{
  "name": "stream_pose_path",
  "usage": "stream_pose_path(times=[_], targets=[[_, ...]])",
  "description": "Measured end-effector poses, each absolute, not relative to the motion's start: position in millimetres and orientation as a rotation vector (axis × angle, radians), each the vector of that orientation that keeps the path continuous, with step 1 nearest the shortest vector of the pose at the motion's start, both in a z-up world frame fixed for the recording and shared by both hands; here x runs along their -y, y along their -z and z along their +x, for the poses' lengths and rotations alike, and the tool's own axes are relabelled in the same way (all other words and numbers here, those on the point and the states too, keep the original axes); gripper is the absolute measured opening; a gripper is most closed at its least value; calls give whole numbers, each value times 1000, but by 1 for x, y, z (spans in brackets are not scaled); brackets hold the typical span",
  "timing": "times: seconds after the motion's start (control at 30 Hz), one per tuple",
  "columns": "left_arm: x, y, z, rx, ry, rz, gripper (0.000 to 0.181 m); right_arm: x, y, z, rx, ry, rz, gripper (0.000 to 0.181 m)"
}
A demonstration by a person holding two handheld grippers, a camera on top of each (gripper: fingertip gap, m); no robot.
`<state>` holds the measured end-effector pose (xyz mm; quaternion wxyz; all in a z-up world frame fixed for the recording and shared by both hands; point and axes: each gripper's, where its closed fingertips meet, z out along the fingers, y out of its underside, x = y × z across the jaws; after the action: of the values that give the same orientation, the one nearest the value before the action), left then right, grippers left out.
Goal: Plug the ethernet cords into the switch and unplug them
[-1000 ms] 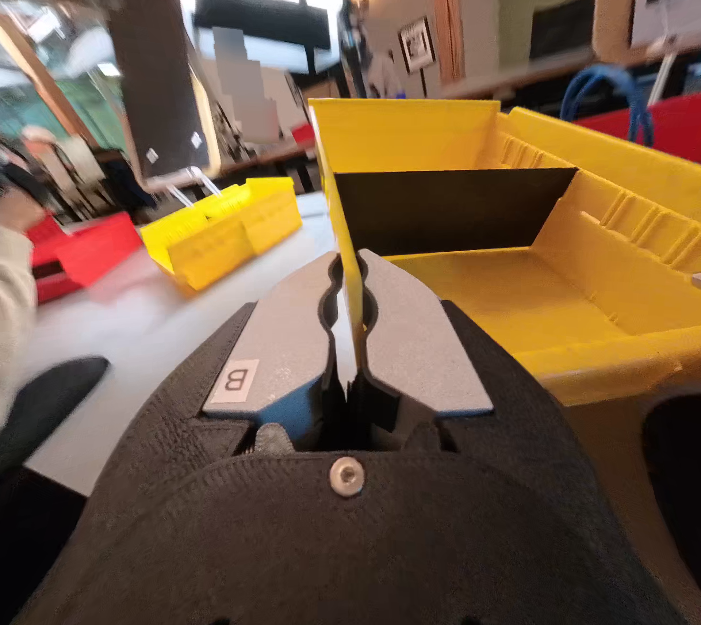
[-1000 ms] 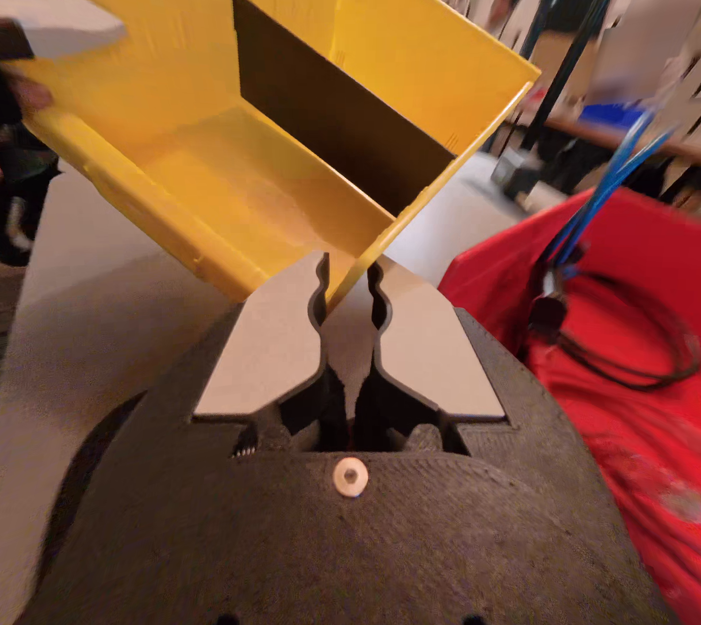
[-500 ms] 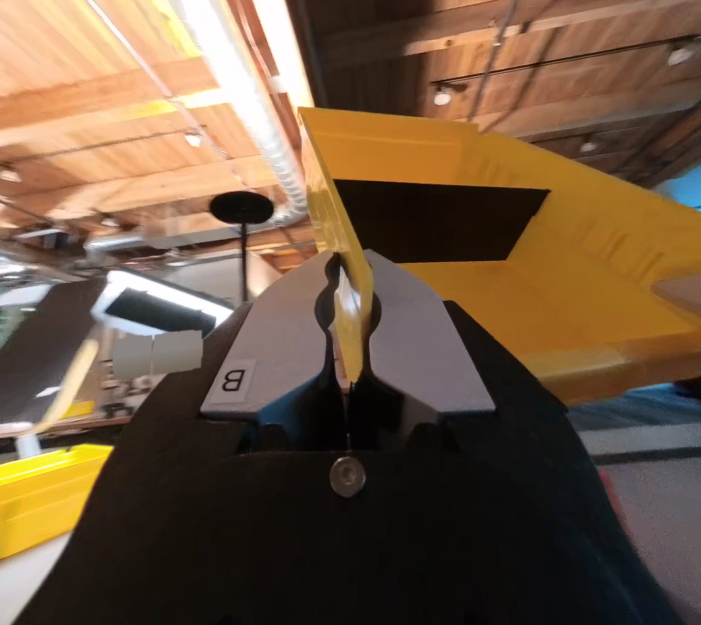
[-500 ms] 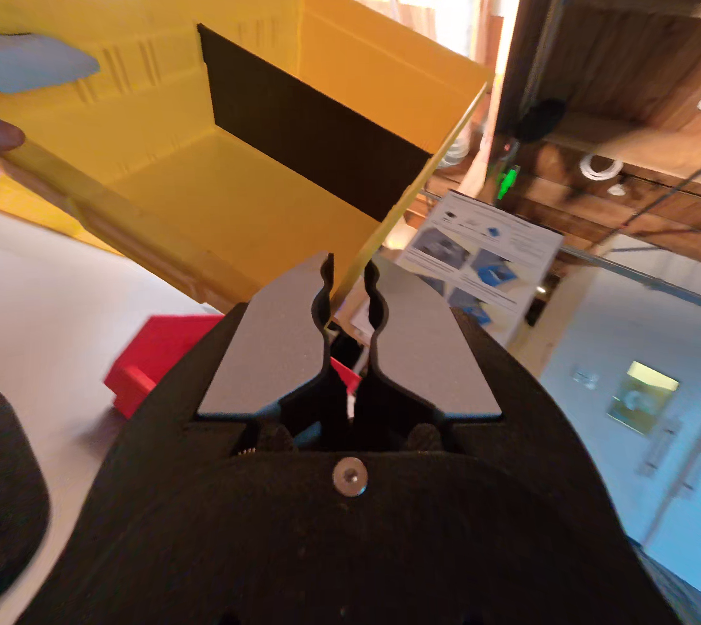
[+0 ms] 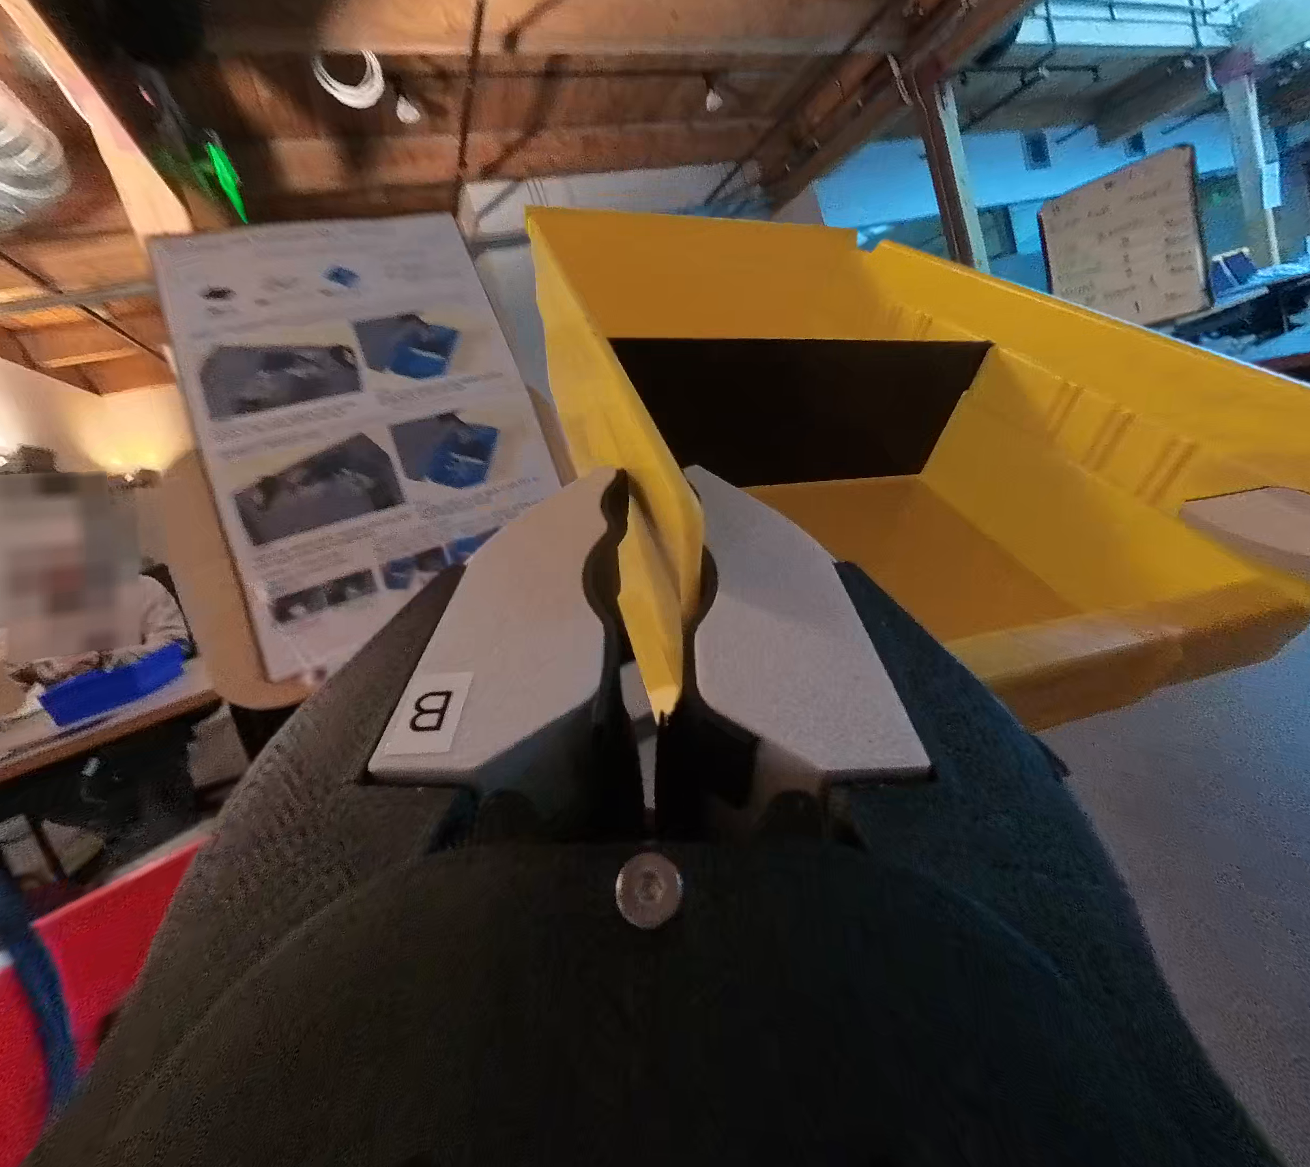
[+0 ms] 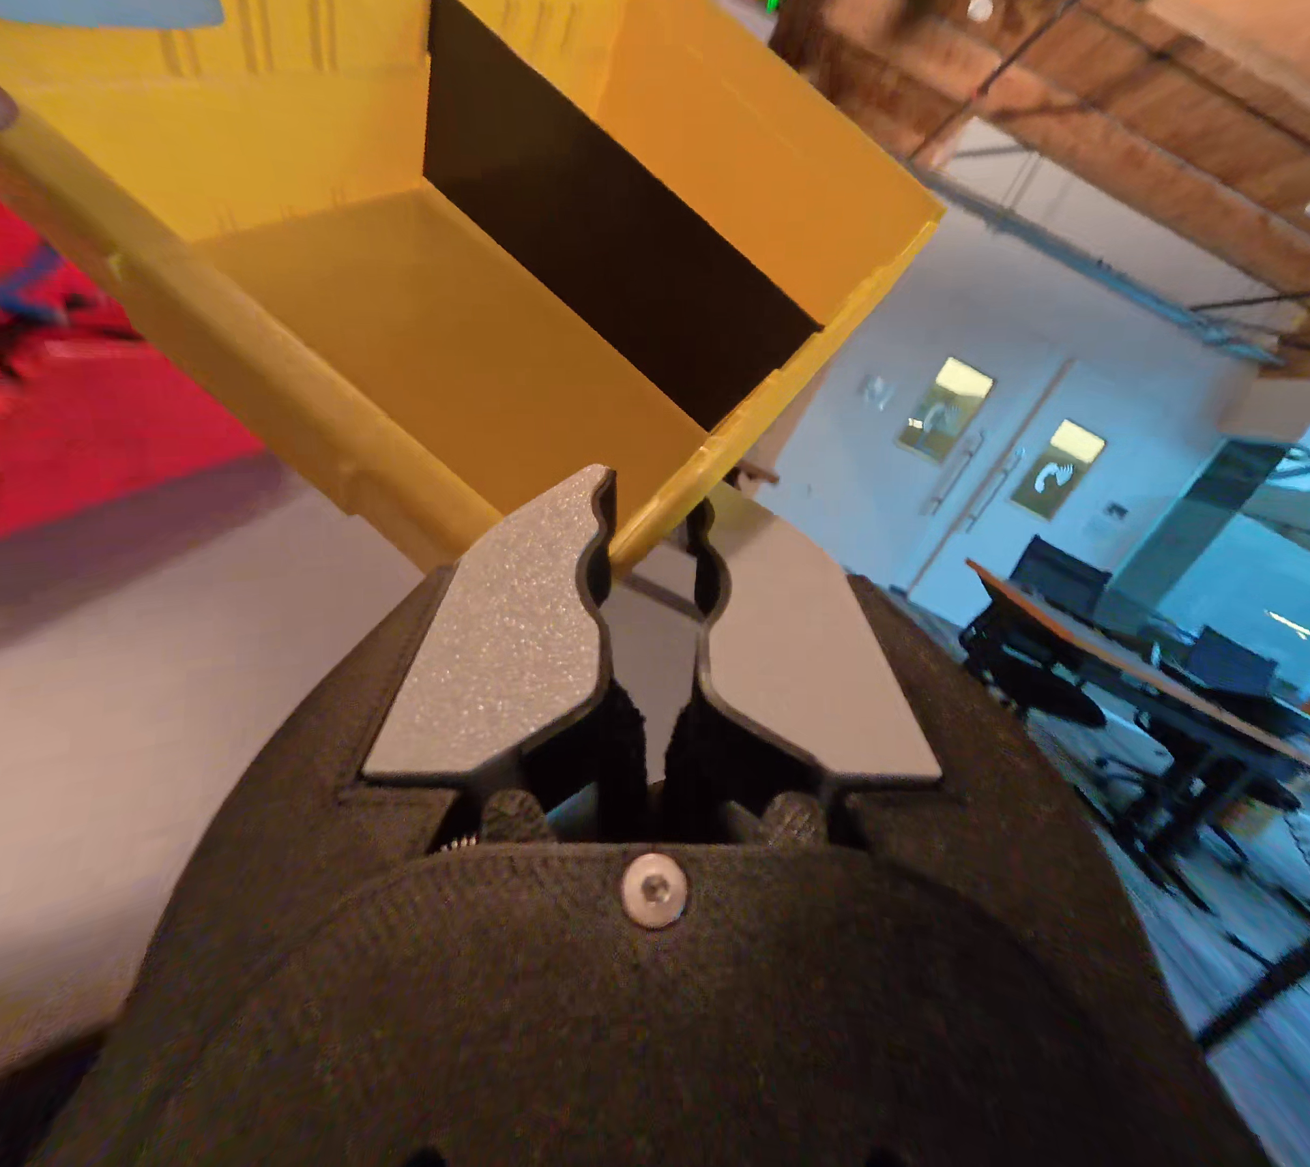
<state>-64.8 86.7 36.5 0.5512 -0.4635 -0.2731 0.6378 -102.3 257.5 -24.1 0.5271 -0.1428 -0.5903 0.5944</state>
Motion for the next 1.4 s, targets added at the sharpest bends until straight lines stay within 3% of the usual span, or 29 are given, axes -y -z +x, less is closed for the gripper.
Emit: stream_pose_path(times=[0.3,0.9,1.1,1.27,1.4], targets=[[-127,75,-131,901,-1230,-1345,19,-303,110,-159,1732,-1152,-559,15],[-159,143,-134,993,-1022,-1597,36,-333,144,-178,1799,-1057,-803,11],[-155,126,-120,1005,-845,-1585,46,-330,103,-167,1614,-1388,-774,52],[-138,99,-76,910,-674,-1623,54,-291,72,-124,1586,-1588,-365,53],[-71,101,-43,962,-819,-1678,58,-251,109,-107,1881,-1457,-130,61]])
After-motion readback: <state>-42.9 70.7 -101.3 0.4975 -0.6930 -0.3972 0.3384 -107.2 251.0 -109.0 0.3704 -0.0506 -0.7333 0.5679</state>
